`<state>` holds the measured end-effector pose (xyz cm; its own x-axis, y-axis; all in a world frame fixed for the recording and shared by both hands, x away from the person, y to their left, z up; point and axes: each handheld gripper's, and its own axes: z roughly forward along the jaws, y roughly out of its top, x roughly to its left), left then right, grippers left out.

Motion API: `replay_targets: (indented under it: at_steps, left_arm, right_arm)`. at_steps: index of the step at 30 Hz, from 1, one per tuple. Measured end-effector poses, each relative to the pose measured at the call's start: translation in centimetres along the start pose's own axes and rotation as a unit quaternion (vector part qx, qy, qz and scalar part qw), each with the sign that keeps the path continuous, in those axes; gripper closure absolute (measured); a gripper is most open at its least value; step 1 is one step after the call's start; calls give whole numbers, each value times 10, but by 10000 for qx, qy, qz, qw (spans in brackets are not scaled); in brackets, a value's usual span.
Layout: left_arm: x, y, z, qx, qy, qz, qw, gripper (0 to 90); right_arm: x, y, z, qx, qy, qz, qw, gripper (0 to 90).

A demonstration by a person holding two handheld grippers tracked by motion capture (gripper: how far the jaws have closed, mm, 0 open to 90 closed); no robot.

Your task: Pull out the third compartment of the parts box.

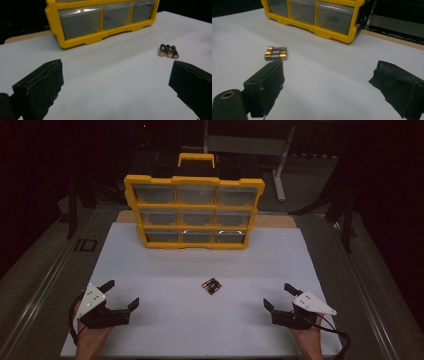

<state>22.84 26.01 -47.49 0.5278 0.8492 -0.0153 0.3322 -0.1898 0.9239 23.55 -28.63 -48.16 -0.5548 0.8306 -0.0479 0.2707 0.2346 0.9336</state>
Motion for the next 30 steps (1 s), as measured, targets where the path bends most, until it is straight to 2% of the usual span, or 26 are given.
replay_targets:
  at_steps: [15,23,30]
  left_arm:
    - [1,0,1,33,86,-58,9999,0]
    - [0,-1,3,66,109,-80,9999,0]
    - [0,-2,4,77,139,-60,9999,0]
  right_arm:
    - [2,2,1,44,54,60,10000,95]
    - [10,13,7,100,125,-4,9999,94]
    - [18,29,11,-24,215,-89,9997,89]
